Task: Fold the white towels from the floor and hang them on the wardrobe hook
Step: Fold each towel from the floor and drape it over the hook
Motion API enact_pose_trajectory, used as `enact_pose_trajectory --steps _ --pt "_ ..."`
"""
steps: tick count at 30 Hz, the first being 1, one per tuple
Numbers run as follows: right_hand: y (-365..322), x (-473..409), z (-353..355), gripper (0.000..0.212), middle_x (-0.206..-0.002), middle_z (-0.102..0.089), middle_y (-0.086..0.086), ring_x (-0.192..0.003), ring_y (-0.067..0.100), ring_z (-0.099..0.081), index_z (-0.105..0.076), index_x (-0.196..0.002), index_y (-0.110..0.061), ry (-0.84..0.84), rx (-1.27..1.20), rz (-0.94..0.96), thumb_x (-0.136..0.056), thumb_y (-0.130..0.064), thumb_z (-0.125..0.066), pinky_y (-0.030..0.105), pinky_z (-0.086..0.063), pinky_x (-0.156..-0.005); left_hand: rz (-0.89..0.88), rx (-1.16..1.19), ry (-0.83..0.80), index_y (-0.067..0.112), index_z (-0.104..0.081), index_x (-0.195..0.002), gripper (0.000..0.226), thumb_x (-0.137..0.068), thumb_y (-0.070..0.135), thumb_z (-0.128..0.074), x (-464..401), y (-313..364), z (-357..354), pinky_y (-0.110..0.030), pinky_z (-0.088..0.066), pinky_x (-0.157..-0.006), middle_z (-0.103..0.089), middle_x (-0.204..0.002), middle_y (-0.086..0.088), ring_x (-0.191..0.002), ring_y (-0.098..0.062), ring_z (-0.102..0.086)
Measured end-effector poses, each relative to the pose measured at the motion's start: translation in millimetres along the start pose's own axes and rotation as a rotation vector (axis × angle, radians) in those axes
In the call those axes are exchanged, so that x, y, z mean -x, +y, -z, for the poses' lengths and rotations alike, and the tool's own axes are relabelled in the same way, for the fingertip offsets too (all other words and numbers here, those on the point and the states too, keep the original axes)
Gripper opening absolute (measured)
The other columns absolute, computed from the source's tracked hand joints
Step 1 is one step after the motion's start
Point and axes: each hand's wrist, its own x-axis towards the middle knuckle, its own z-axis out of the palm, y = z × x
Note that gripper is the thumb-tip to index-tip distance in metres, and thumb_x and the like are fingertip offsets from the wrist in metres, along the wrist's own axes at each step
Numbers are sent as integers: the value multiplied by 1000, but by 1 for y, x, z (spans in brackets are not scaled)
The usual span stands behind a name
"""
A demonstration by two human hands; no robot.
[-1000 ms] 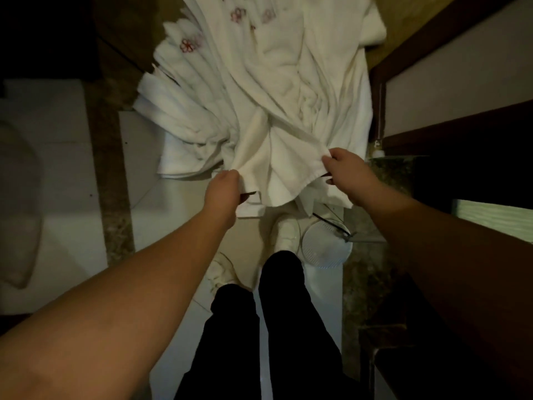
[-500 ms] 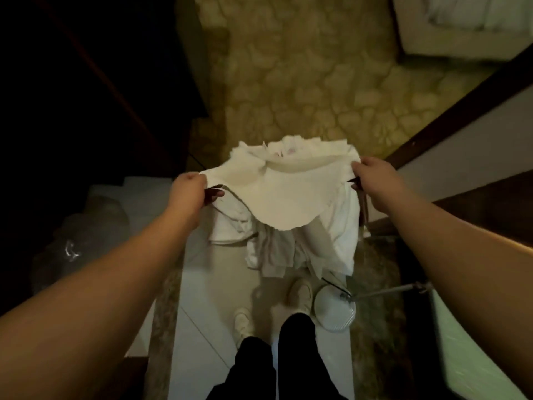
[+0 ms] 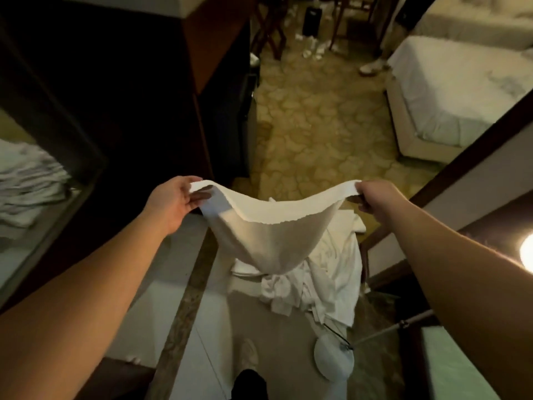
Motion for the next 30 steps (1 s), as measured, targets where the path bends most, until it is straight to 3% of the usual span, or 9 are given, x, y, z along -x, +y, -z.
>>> enact_pose_trajectory --steps 3,6,11,15,17,21,25,27,30 --pt "9 38 -2 8 -75 -70 3 -70 18 -65 -62 -93 -7 -23 -11 36 -96 -10 -55 28 -43 -56 -91 -31 -32 -1 -61 -110 41 -90 -15 -28 61 7 34 -34 -59 -81 -70 -101 -17 -86 -25 -73" --pt "22 85 1 7 -80 -68 2 -60 12 -63 -60 -94 -12 -86 -17 122 -97 -10 -54 26 -44 -55 -199 -98 14 -2 -56 -121 34 -96 -16 -38 127 6 64 -22 -59 -70 -73 -94 -9 -82 -21 -68" --pt "36 175 6 18 -66 -70 -9 -53 8 -67 -69 -94 -23 -151 -167 199 -99 -11 -56 17 -39 -41 -324 -159 134 13 -64 -94 16 -104 13 -51 241 12 117 -17 -55 -58 -75 -71 5 -61 -5 -68" --pt "39 245 5 22 -67 -74 -11 -59 2 -70 -73 -97 -22 -251 -193 263 -99 -12 -54 24 -38 -55 -360 -248 330 19 -62 -81 21 -101 27 -60 329 18 161 -20 -38 -47 -57 -65 -3 -54 -15 -47" --pt "38 283 3 19 -82 -77 -13 -77 2 -71 -72 -100 -25 -352 -165 317 -96 -12 -58 28 -40 -63 -389 -250 428 19 -64 -94 9 -99 27 -64 375 24 180 -16 -38 -41 -58 -69 3 -52 -11 -51" --pt "37 354 -6 20 -110 -70 -6 -101 10 -61 -68 -101 -33 -458 -56 474 -91 -16 -70 31 -43 -72 -441 -186 494 21 -62 -102 8 -98 27 -65 461 37 216 -22 -43 -67 -63 -92 4 -76 -5 -56" --pt "46 416 -15 5 -97 -74 -4 -92 18 -68 -70 -93 -35 -359 21 669 -91 -40 -71 29 -46 -68 -502 -167 431 18 -65 -99 11 -103 25 -56 541 40 253 -21 -45 -71 -67 -98 1 -88 -10 -61" --pt "55 451 -19 14 -92 -72 -7 -88 17 -67 -70 -92 -33 -334 19 726 -94 -46 -66 30 -47 -71 -530 -166 413 23 -65 -98 13 -103 28 -54 584 35 272 -25 -48 -75 -68 -99 1 -89 -11 -64" --pt "73 512 -23 22 -94 -62 -12 -86 12 -58 -65 -110 -33 -324 -4 753 -96 -49 -63 37 -47 -81 -559 -138 431 26 -69 -104 15 -103 32 -55 648 18 309 -28 -48 -85 -72 -112 1 -102 -13 -67"
